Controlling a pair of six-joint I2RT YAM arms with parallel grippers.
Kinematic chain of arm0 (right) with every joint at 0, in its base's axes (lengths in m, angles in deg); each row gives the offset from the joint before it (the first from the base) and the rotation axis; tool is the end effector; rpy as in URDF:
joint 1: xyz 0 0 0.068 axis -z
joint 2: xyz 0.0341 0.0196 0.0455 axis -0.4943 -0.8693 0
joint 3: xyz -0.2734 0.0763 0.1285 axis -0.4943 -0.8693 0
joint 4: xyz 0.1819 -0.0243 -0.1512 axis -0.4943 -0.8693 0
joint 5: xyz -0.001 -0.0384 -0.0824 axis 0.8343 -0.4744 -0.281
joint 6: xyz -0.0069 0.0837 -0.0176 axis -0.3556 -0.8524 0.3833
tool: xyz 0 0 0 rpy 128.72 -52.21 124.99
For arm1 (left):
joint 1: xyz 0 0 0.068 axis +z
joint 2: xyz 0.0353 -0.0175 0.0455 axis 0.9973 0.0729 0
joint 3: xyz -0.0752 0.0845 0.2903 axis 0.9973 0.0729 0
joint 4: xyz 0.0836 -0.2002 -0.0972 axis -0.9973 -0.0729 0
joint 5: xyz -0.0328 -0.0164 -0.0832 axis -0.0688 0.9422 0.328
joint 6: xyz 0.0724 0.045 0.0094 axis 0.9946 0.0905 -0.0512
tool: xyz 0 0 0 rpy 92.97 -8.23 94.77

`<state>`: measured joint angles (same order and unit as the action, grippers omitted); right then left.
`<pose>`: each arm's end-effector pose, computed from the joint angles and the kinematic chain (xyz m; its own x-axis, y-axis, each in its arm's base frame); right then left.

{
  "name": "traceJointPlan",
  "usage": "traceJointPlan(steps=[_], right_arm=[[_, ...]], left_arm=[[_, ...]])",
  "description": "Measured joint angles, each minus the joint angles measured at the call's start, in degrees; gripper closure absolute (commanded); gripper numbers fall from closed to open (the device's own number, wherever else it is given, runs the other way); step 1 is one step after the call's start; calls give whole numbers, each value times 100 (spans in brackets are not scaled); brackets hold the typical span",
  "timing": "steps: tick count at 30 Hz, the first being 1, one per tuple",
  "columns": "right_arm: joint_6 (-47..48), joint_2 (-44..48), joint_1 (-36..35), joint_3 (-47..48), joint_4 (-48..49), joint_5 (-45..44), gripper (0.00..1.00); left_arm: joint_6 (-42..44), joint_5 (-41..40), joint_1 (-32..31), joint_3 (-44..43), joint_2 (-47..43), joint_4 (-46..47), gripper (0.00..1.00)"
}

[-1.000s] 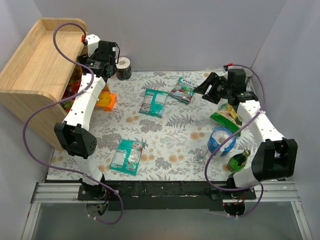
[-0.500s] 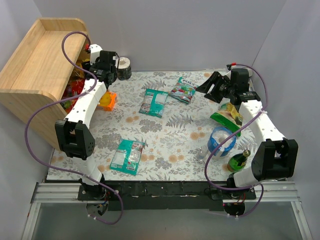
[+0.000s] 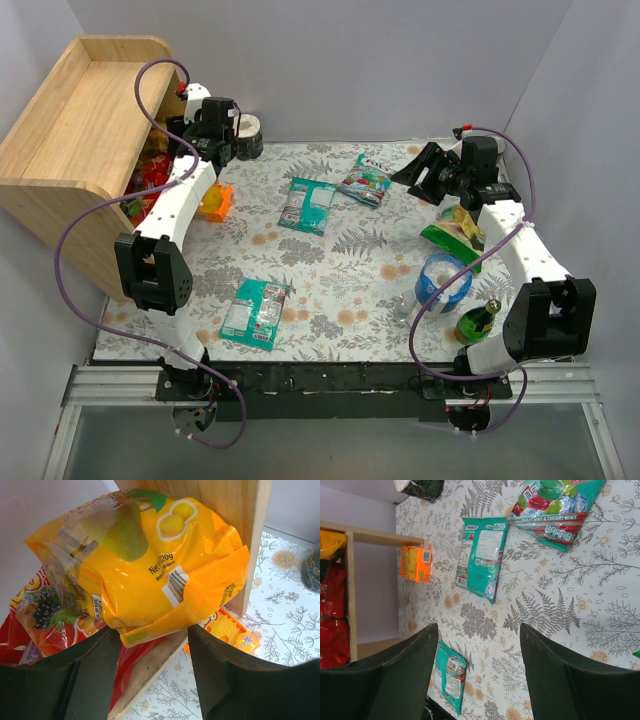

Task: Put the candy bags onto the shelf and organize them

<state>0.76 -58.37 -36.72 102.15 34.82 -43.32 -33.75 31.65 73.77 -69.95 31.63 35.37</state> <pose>0.3332 0.0714 0.3572 -0.6488 0.5193 -0.5562 -0.0508 0.6997 0.7126 0.4168 -0.0255 0.3911 -0.0268 -0.4041 -0.9143 -0.7796 0.5810 -0.2339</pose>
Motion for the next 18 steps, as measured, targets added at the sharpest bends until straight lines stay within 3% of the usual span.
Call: traceJointPlan(steps=[13, 18], right_arm=[[-11, 11, 0, -120, 116, 0, 27], [-24, 13, 0, -164, 142, 2, 27]], left_arm=[[-299, 74, 26, 203, 15, -98, 68], [-481, 146, 24, 516, -101, -68, 65]])
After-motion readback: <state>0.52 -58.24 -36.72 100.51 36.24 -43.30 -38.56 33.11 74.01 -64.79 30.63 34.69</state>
